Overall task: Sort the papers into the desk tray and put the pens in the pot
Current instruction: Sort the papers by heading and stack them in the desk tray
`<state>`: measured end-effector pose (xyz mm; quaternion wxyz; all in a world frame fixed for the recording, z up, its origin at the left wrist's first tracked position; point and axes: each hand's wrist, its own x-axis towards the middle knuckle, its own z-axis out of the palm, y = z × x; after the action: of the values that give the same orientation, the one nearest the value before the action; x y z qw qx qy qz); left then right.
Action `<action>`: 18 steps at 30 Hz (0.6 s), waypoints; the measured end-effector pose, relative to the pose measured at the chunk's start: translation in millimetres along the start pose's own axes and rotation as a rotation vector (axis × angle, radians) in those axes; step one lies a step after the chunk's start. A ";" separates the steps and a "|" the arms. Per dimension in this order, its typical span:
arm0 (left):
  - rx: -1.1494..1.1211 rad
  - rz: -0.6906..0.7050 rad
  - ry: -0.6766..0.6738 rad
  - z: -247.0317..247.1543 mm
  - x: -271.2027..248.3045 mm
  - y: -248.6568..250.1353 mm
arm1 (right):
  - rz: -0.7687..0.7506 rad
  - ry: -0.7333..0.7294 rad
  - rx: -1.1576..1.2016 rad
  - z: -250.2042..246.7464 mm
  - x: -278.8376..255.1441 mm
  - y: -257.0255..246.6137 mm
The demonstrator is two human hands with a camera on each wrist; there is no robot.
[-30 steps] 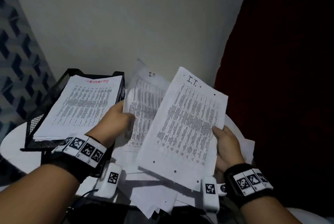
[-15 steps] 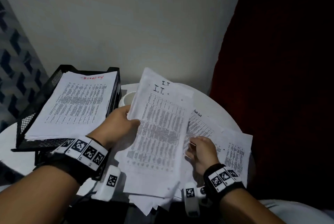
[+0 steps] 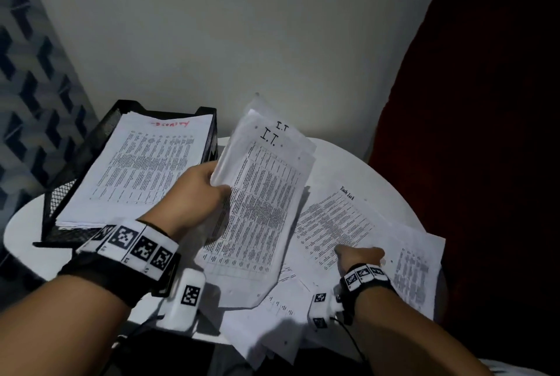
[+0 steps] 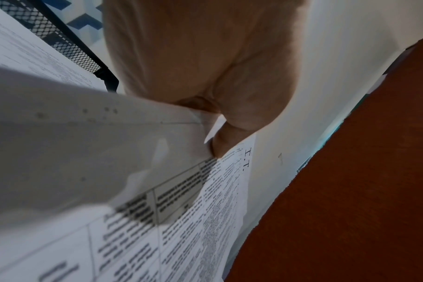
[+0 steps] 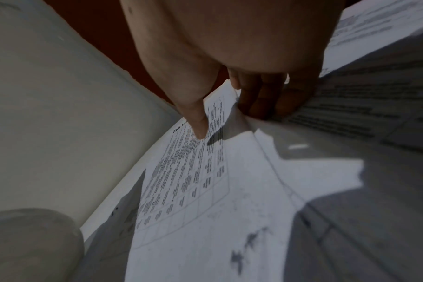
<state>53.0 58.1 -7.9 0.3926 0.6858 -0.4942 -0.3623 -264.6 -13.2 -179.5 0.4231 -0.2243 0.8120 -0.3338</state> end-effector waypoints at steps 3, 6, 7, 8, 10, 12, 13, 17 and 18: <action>0.014 -0.002 0.005 -2.2 3.1 -3.5 | -0.059 0.072 -0.114 -3.0 3.8 -2.5; 0.042 -0.007 0.007 -3.9 6.0 -3.7 | -0.094 0.091 -0.252 -10.3 4.3 -5.2; 0.046 -0.010 0.009 -4.2 6.9 -3.5 | -0.122 0.120 -0.250 -14.5 4.0 -6.9; 0.049 -0.013 0.010 -4.7 7.7 -3.5 | -0.158 0.132 -0.246 -19.6 2.2 -6.3; 0.047 -0.021 0.007 -5.2 8.4 -2.1 | -0.201 0.101 -0.276 -32.2 8.8 -8.8; 0.040 -0.028 0.004 -5.6 7.8 0.3 | -0.304 0.074 -0.326 -48.7 9.9 -9.5; 0.039 -0.030 0.003 -5.9 7.0 1.2 | -0.286 0.085 -0.201 -55.7 6.2 -15.6; 0.067 -0.028 0.016 -7.1 1.7 2.6 | -0.391 0.094 -0.060 -89.2 -13.5 -40.8; 0.072 -0.027 0.026 -7.4 0.9 2.1 | -0.380 0.060 0.000 -96.6 -15.5 -46.0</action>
<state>58.9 58.1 -2.9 0.3692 0.7106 -0.4924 -0.3409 -333.3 -0.2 -96.9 0.3280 -0.3638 0.7672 -0.4141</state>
